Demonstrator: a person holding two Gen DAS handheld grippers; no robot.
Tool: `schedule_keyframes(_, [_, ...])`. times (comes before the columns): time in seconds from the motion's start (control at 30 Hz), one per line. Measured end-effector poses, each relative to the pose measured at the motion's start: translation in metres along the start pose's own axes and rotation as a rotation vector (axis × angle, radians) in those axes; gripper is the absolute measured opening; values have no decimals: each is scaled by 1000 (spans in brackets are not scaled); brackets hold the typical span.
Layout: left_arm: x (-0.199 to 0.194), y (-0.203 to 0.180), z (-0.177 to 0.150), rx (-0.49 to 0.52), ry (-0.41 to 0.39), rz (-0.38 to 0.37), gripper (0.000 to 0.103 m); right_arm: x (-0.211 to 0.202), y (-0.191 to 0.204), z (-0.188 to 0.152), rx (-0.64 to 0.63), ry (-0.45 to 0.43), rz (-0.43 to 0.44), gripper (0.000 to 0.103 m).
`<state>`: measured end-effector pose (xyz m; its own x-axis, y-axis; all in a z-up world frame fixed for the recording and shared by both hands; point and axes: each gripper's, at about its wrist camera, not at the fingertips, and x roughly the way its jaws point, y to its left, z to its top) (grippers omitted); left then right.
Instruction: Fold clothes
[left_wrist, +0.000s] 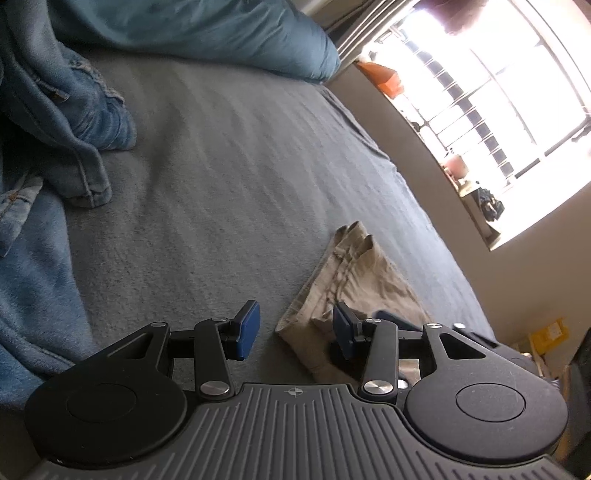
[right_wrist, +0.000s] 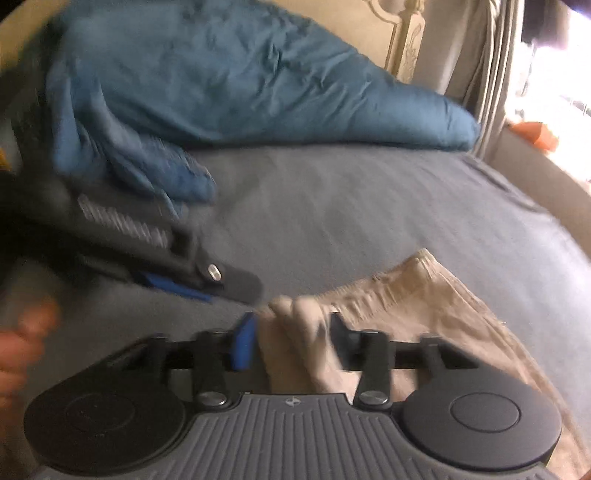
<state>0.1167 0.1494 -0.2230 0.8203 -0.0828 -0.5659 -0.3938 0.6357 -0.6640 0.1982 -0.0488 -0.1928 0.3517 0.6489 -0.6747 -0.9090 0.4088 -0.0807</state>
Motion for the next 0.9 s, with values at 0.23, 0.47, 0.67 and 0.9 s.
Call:
schedule_keyframes(0.23, [5,-8,4,52,0,-31,45,-31,-72,10,249,-49,34,57])
schedule_keyframes(0.47, [23,-45,-6,286,30,28,49,13,-110,28,330,86,14,29])
schedule_keyframes(0.67, [30,-40,-4,283,49,60,49,71,-102,31,315,182,42,22])
schedule_keyframes(0.9, [27,-32,1,240,37,79,50,61,-137,27,545,116,90,22])
